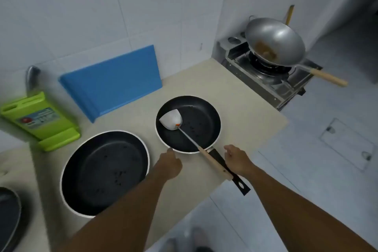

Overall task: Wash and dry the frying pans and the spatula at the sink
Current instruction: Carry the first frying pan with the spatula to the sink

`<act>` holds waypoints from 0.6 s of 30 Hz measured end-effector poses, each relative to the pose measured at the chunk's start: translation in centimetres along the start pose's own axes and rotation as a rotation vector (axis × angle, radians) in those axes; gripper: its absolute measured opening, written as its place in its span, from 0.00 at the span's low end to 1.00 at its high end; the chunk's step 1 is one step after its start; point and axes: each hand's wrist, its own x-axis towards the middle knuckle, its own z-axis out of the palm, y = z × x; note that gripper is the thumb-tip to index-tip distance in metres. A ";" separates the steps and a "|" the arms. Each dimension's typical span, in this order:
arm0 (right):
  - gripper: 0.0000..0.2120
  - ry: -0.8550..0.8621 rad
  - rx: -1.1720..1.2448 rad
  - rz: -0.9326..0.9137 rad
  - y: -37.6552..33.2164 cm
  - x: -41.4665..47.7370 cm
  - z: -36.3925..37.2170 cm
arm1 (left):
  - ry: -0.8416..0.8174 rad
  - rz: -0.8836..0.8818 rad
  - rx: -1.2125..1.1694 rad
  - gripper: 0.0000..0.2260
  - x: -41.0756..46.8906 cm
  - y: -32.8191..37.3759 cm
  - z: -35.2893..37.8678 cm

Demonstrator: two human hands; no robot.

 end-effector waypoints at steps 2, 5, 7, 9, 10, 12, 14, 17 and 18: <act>0.22 -0.041 0.000 0.040 1.0 2.2 0.1 | 0.022 -0.077 -0.117 0.25 1.8 0.2 0.4; 0.21 -0.159 0.070 0.102 2.2 4.8 0.7 | 0.068 -0.159 -0.270 0.29 4.4 0.5 1.2; 0.19 -0.264 0.161 0.142 2.7 5.9 0.8 | 0.120 -0.232 -0.410 0.27 6.1 0.6 2.0; 0.23 -0.404 0.318 0.220 3.2 6.5 1.0 | 0.190 -0.327 -0.528 0.19 7.7 0.7 2.6; 0.25 -0.477 0.427 0.277 3.4 6.6 1.0 | 0.222 -0.373 -0.591 0.14 8.3 0.7 2.8; 0.29 -0.530 0.557 0.329 3.4 6.6 1.3 | 0.278 -0.424 -0.712 0.08 9.1 1.0 3.0; 0.29 -0.434 0.500 0.257 3.6 6.9 2.1 | 0.324 -0.440 -0.775 0.09 10.0 0.8 3.2; 0.28 -0.236 0.324 0.078 3.9 7.1 3.6 | 0.336 -0.444 -0.803 0.12 10.2 0.7 3.4; 0.28 -0.192 0.296 0.047 3.9 7.0 4.0 | 0.337 -0.435 -0.812 0.12 9.8 0.9 3.2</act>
